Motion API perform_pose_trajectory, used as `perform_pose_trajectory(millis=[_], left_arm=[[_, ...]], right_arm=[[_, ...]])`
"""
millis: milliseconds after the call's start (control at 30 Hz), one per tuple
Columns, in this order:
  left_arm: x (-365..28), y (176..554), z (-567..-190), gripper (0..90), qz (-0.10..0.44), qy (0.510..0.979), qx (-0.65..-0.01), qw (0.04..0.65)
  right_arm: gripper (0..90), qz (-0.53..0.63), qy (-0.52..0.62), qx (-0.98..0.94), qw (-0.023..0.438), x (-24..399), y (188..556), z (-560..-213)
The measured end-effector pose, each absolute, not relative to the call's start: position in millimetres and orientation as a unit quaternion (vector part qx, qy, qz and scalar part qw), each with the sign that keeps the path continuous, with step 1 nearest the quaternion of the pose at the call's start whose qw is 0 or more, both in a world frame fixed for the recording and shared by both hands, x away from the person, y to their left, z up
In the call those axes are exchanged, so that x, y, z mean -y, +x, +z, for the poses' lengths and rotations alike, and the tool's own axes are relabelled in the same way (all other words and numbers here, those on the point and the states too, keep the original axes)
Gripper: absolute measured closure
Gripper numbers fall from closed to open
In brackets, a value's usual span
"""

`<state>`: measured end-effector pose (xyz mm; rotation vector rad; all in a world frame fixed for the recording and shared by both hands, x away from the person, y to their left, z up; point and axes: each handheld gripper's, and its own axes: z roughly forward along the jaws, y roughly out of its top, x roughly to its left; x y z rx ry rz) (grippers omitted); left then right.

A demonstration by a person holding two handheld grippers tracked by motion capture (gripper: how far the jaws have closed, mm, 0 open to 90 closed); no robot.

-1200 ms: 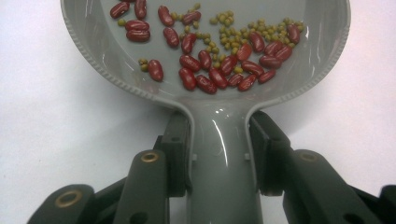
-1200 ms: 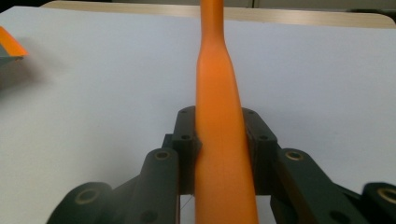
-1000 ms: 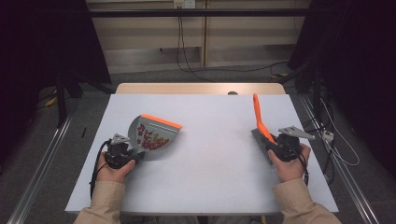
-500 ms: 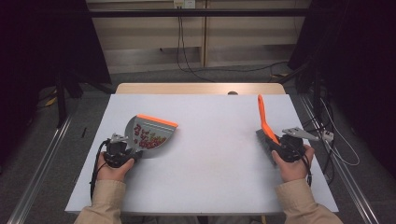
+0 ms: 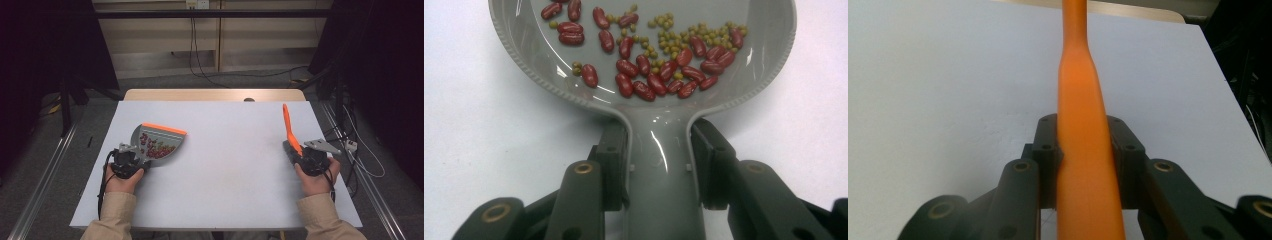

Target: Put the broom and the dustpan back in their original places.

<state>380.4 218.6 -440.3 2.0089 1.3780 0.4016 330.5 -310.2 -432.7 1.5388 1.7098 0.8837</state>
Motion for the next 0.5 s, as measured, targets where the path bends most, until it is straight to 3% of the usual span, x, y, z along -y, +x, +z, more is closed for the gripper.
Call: perform_pose_trajectory(millis=[267,400,500], left_arm=[[-209.1,371.0,-440.5,56.2,0.134,0.773,-0.509,0.355],[-199.0,363.0,-440.8,49.4,0.117,0.777,-0.490,0.378],[-198.5,360.1,-438.8,38.4,0.106,0.774,-0.484,0.394]], right_arm=[[64.8,0.368,0.589,-0.652,0.304,293.4,332.7,-434.2],[59.2,0.402,0.573,-0.663,0.265,278.3,334.2,-435.8],[55.3,0.434,0.557,-0.662,0.251,271.7,331.4,-432.3]])
